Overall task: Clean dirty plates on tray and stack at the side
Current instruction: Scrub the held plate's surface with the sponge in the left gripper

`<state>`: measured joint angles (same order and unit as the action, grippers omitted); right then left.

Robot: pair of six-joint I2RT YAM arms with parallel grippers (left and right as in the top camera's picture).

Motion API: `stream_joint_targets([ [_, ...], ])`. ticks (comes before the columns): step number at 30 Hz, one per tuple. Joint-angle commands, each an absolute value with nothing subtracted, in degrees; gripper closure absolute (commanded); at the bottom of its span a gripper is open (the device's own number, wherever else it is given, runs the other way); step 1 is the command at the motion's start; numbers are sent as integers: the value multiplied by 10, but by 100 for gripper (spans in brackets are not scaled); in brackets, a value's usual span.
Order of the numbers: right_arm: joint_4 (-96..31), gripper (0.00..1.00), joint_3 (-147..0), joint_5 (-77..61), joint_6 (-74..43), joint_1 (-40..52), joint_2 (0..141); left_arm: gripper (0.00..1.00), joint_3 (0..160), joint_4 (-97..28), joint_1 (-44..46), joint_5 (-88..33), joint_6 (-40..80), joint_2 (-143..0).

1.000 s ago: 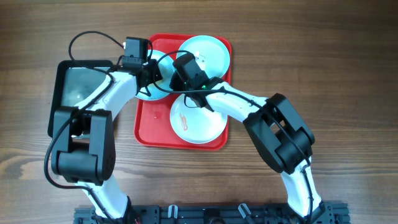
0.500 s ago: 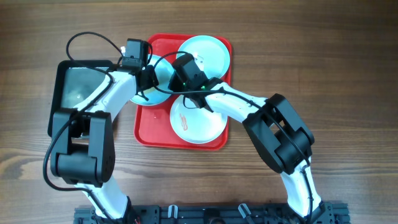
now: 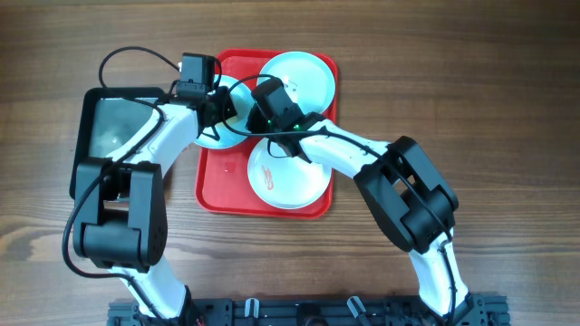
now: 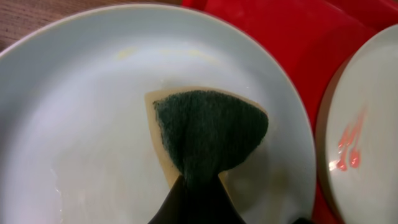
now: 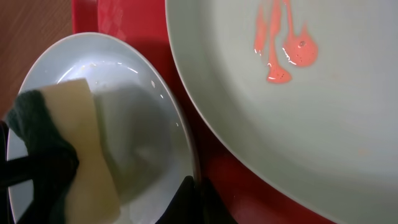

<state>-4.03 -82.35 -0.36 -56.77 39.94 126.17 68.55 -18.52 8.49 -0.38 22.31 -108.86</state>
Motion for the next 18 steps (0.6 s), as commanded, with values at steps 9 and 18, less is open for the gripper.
stream_joint_targets([
  [9,-37,96,-837,0,-572,399,1273,96,681,-164,85,-8,245,-1134],
  [18,-40,96,-837,0,-580,399,1273,96,681,-196,74,93,227,-1131],
])
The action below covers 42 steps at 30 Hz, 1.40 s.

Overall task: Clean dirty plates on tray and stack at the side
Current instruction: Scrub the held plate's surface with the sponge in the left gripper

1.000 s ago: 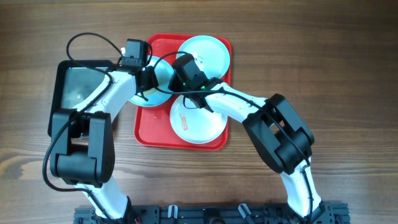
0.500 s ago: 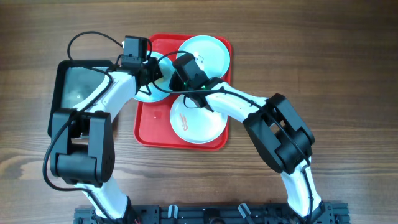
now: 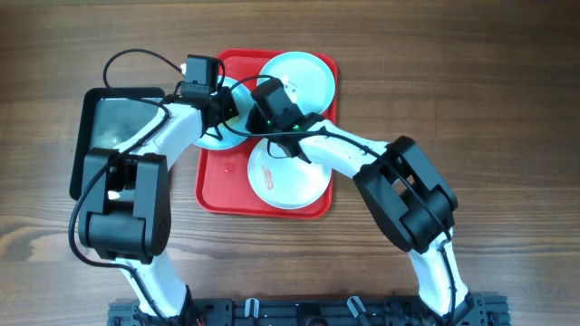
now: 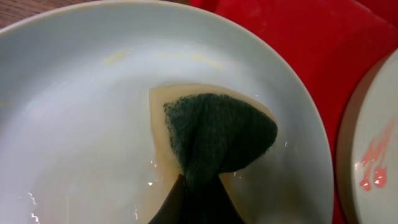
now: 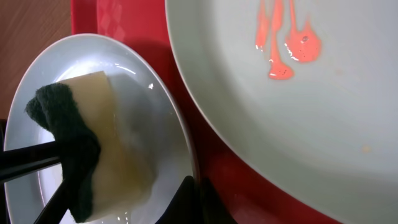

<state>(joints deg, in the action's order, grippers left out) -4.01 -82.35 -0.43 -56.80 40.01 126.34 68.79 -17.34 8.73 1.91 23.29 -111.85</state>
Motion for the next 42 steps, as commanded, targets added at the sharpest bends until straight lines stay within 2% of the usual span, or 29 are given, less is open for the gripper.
stream_joint_targets([
  [1,-40,96,-837,0,-584,399,1273,96,681,-201,73,102,227,-1131],
  [11,-51,96,-837,2,-587,399,1273,96,682,-215,72,131,195,-1080],
  [23,-52,96,-837,4,-602,397,1273,96,681,-289,73,159,167,-1067],
  [27,-52,96,-837,5,-602,397,1273,96,681,-313,74,125,167,-1067],
  [34,-51,96,-837,6,-616,397,1273,96,681,-292,74,-9,201,-1067],
  [42,-50,96,-837,7,-617,397,1273,96,681,-254,74,-1,204,-1074],
])
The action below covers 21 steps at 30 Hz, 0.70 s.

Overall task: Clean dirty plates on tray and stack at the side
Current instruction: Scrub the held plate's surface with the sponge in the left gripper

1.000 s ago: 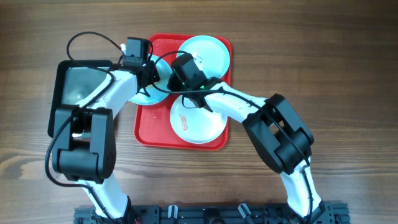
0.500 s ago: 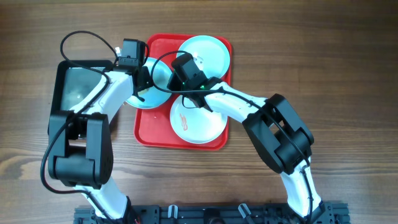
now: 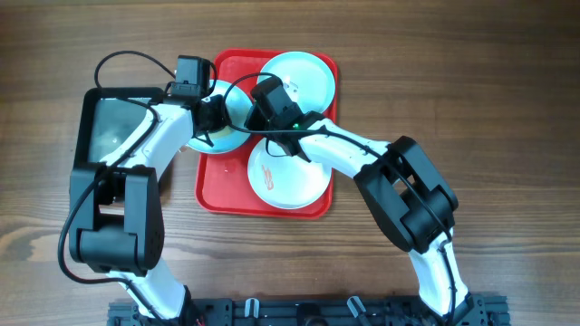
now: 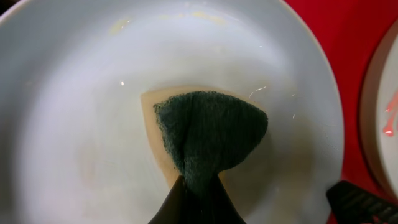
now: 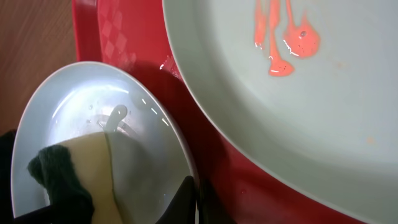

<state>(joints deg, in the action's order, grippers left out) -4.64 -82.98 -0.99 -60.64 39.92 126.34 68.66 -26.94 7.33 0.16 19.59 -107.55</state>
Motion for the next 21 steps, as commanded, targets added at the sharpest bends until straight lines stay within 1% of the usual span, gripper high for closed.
stream_joint_targets([
  [1,-50,96,-837,7,-617,397,1273,96,681,-251,74,8,204,-1076],
  [7,-50,96,-837,12,-617,397,1273,96,681,-251,74,69,199,-1094],
  [14,-50,96,-837,13,-632,397,1273,96,681,-279,74,146,179,-1096],
  [15,-50,96,-837,18,-631,397,1273,96,681,-290,74,171,177,-1096],
  [21,-51,96,-837,18,-631,397,1273,96,682,-296,74,196,165,-1095],
])
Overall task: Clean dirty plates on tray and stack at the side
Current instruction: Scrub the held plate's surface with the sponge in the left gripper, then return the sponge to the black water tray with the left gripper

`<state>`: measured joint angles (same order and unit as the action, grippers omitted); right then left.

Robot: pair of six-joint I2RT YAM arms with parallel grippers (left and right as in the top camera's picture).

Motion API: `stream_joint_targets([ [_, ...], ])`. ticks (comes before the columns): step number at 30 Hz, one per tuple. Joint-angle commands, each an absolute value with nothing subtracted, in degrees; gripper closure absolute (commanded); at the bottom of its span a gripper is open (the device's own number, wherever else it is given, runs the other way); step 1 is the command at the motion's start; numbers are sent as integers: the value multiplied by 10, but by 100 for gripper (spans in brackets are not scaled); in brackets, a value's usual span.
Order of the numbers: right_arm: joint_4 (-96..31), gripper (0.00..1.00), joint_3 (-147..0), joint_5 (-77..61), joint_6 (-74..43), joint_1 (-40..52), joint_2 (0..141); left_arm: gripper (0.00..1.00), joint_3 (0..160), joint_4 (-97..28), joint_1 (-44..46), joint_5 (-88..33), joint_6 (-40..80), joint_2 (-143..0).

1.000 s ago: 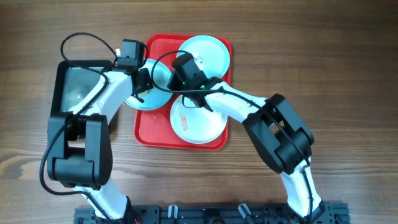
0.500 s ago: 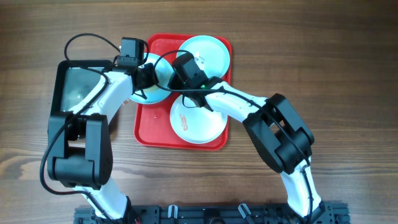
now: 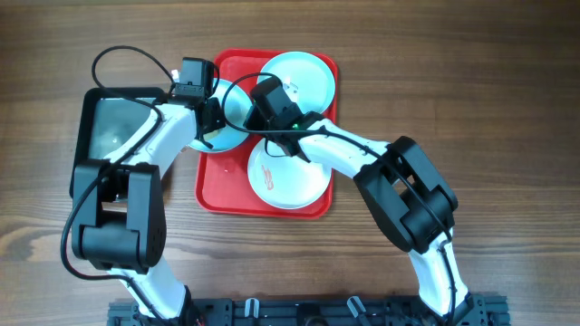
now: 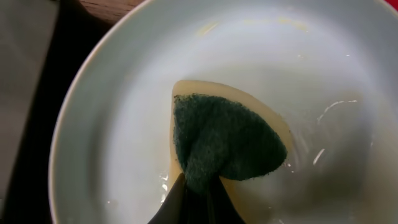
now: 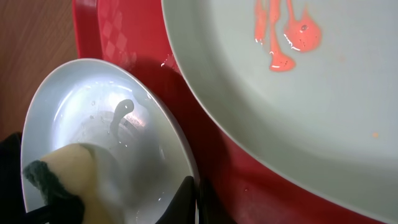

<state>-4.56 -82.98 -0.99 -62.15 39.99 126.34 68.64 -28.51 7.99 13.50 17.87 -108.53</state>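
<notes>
A small white plate (image 4: 118, 112) (image 5: 81, 106) (image 3: 227, 116) lies at the red tray's (image 3: 217, 177) upper left. My left gripper (image 4: 198, 186) is shut on a yellow sponge with a green scouring side (image 4: 227, 140), pressed onto the plate's wet face; the sponge (image 5: 65, 171) shows blurred in the right wrist view. My right gripper (image 5: 194, 190) is shut on this plate's rim. A second plate (image 5: 298, 93) (image 3: 285, 172) carries a red sauce smear (image 5: 283, 40). A third plate (image 3: 304, 77) sits at the tray's upper right.
A black tray of water (image 3: 113, 127) stands on the wooden table left of the red tray, its edge beside the small plate (image 4: 37, 106). Both arms cross over the tray's upper half. Bare wood (image 3: 498, 109) lies to the right.
The left gripper with the sponge has shifted toward the plate's left edge, next to the black tray. The right gripper keeps its hold on the rim.
The left gripper held the sponge on the small plate at every moment, at the plate's middle, then nearer the right side, then the middle again, now the left part. The plate's face has grown wet and streaked. The right gripper stayed shut on the rim throughout.
</notes>
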Motion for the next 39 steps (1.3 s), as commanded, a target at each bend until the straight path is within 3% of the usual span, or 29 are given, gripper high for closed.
stream_joint_targets([
  [1,-51,96,-837,18,-631,397,1273,96,682,-296,74,197,165,-1094],
  [11,-55,96,-837,17,-630,397,1273,96,691,-288,74,271,151,-1094],
  [23,-69,96,-837,22,-625,397,1273,96,714,-264,78,263,152,-1090],
  [31,-69,96,-837,21,-625,397,1273,96,714,-265,87,215,172,-1028],
  [39,-69,96,-837,15,-625,397,1273,96,714,-277,59,288,166,-954],
])
